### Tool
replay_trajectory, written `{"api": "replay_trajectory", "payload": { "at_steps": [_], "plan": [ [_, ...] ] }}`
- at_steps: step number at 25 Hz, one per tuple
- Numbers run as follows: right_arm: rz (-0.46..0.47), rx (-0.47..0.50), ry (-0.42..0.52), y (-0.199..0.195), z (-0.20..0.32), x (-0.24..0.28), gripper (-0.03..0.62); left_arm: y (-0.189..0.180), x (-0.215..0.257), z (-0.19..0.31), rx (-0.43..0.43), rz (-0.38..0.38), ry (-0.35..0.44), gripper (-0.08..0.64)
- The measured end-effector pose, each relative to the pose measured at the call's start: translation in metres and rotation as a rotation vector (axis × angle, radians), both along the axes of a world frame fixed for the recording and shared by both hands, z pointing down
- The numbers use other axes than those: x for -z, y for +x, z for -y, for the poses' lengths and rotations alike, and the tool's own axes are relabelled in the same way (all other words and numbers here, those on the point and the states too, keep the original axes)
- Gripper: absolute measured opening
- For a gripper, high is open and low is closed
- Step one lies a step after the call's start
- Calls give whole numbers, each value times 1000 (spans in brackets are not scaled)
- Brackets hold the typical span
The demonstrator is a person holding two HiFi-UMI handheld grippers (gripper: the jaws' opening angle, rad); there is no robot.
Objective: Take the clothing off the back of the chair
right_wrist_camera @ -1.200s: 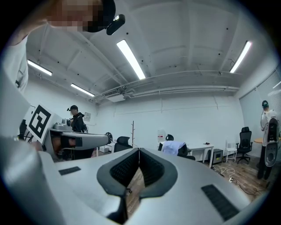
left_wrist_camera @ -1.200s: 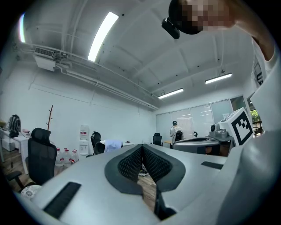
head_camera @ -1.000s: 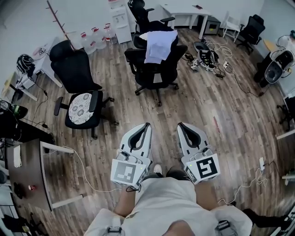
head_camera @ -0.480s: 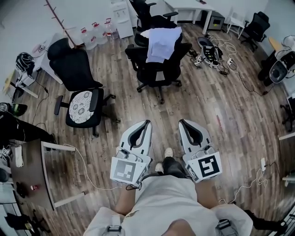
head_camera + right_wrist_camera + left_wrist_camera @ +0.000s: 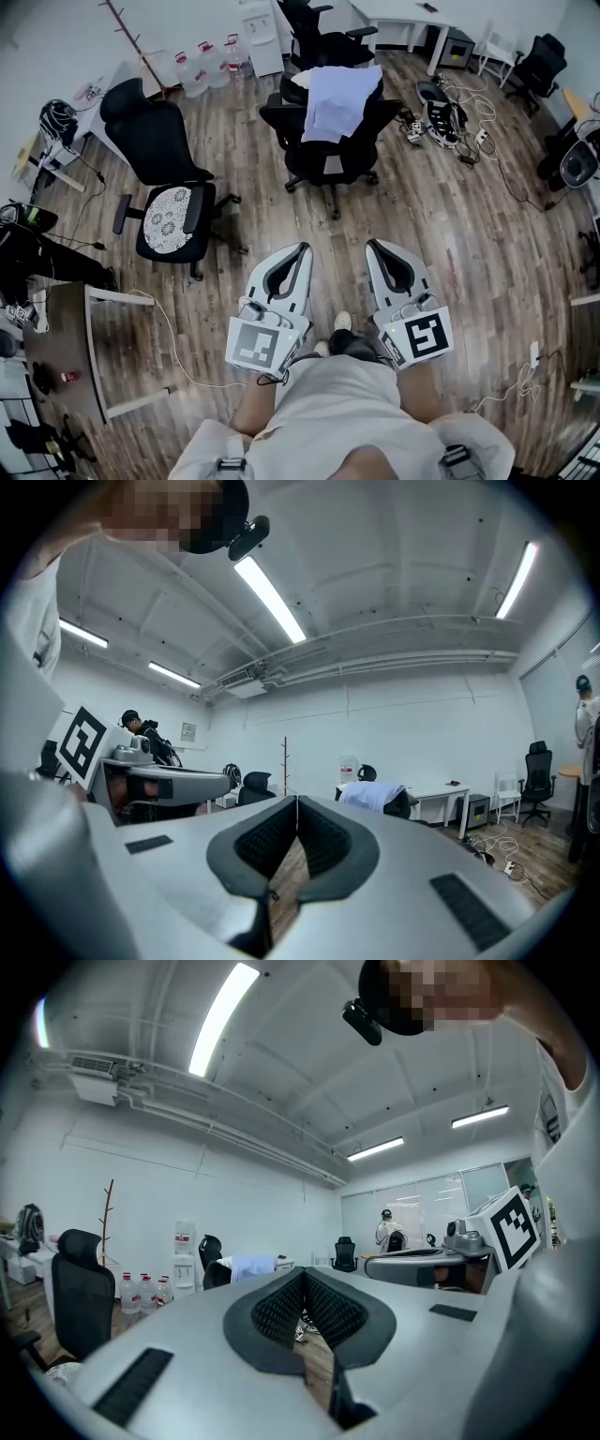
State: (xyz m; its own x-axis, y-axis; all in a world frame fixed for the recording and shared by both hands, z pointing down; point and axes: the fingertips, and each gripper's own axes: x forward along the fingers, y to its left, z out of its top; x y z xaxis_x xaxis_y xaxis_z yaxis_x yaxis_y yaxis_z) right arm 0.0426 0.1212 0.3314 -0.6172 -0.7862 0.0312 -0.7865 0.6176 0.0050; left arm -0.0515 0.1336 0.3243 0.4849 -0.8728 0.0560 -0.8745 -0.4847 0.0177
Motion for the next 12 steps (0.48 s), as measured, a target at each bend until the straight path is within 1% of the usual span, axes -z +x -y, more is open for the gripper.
{"api": "replay_trajectory", "payload": {
  "at_steps": [12],
  "plan": [
    [6,56,-3,15,60,-3,20,17,-3,56,56,10,-3,17]
  ]
}}
